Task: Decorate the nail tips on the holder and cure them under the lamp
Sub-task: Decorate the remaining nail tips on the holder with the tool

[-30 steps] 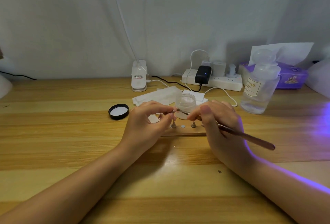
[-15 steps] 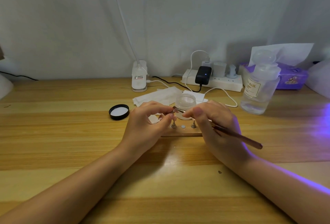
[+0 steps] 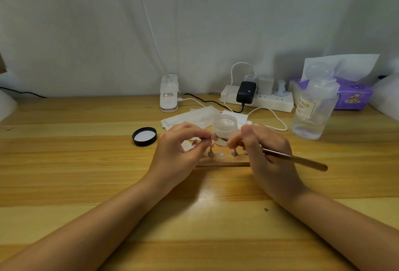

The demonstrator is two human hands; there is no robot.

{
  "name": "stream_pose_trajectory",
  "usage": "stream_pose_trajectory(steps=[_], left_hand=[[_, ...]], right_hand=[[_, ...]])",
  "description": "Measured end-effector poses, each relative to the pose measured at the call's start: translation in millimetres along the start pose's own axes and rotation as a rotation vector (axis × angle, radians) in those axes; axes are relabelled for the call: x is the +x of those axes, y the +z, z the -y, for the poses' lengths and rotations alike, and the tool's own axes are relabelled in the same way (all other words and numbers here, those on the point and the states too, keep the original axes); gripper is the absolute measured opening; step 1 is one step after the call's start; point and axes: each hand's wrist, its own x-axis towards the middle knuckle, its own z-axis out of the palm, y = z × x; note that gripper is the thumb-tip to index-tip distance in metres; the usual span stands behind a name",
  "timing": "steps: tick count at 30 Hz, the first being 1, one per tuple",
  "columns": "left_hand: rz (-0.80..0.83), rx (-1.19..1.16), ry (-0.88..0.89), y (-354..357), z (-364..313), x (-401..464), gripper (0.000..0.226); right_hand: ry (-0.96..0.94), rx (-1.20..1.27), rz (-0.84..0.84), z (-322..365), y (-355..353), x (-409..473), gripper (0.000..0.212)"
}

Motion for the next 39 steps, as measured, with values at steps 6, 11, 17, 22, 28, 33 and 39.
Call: stream_pose_trajectory(steps=[6,11,17,22,28,33,39], left_hand=[[0.013,0.004,-0.009,-0.9,-0.1,0.0,0.019],[-0.001,-0.002,-0.021,-1.3,0.6,0.5,0.019],[-0.038,-0.051,-0.001,-2.7,-2.3,-0.7,0.012],[-0.031,-0.063,-0.019,-3.5,-1.3,-1.5,0.014],[-0.037,-0.074,-0.020,-2.7,-0.5,-0.7,0.016],[-0.034,-0.067,-0.033,-2.8,-0.5,0.2,0.015],[-0.025,-0.074,-0.047,-2.3,0.8,0.6,0.015]], right_hand=[[-0.011,0.028,-0.009,2.8,-0.7,0.4,0.038],[0.015,0.047,0.017,2.1,-0.1,-0.8,0.039],[0.096,0.096,-0.024,2.7,-2.6,-0.6,0.036],[0.005,0.035,-0.014,2.9,-3.4,0.0,0.028],[-0.149,-0.080,0.027,1.5,1.5,0.9,0.038],[-0.073,0.010,0.017,0.3,-2.0,-4.4,0.055],[-0.094,-0.010,0.018,3.6,0.4,0.7,0.041]])
